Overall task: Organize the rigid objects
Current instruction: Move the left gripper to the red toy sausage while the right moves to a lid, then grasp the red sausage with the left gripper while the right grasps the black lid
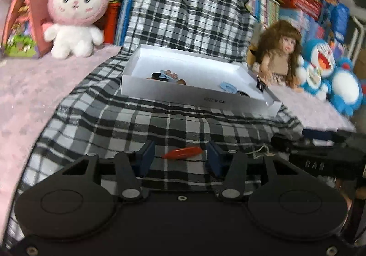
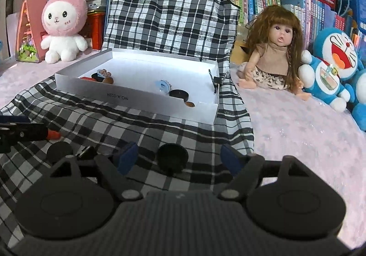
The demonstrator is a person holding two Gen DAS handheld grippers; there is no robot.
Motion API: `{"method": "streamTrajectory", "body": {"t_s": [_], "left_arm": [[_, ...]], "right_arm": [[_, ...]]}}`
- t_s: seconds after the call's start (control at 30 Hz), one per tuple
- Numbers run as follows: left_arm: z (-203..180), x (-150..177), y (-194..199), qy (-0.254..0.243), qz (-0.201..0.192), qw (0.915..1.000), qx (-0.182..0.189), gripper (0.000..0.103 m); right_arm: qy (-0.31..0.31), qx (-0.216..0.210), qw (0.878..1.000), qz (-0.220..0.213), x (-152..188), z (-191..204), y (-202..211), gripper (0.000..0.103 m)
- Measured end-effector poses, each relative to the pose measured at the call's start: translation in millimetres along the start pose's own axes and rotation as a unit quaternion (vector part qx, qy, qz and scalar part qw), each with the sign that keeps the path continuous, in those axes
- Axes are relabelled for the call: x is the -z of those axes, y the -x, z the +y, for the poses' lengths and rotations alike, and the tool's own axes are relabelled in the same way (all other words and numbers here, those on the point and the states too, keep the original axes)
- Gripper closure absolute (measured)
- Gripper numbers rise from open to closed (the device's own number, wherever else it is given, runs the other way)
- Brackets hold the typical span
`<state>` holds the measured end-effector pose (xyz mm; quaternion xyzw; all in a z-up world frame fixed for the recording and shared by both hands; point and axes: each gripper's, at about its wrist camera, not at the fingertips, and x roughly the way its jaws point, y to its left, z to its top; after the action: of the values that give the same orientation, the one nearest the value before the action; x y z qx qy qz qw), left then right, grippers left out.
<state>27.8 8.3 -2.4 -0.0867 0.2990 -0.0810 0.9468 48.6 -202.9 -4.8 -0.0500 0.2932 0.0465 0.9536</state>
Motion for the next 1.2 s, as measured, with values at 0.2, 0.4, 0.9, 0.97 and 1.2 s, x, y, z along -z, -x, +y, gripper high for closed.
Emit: {"method": "streamTrajectory", "body": {"t_s": [0.2, 0.4, 0.9, 0.97, 1.2], "left_arm": [[-7, 3, -15, 0.007, 0.009, 0.9998, -0.019, 0.062], [-13, 1, -25, 0.007, 0.009, 0.9995, -0.029, 0.074], [7, -6, -23, -0.023, 0.008, 0.9987, -0.045, 0.085], [12, -8, -24, -0.026, 0.009, 0.9981, -0.055, 0.085], [17, -13, -26, -0.029, 0.012, 0.9974, -0.065, 0.084]], "right_arm": [[-0.008, -0.004, 1.000, 0.008, 4, 0, -3, 0.028], [-0.013, -0.007, 1.000, 0.012, 6, 2, -6, 0.039], [-0.012, -0.021, 1.000, 0.012, 7, 5, -3, 0.066], [-0.012, -0.021, 1.000, 0.012, 7, 5, -4, 0.066], [-0.015, -0.022, 1.000, 0.013, 7, 5, -4, 0.066]]}}
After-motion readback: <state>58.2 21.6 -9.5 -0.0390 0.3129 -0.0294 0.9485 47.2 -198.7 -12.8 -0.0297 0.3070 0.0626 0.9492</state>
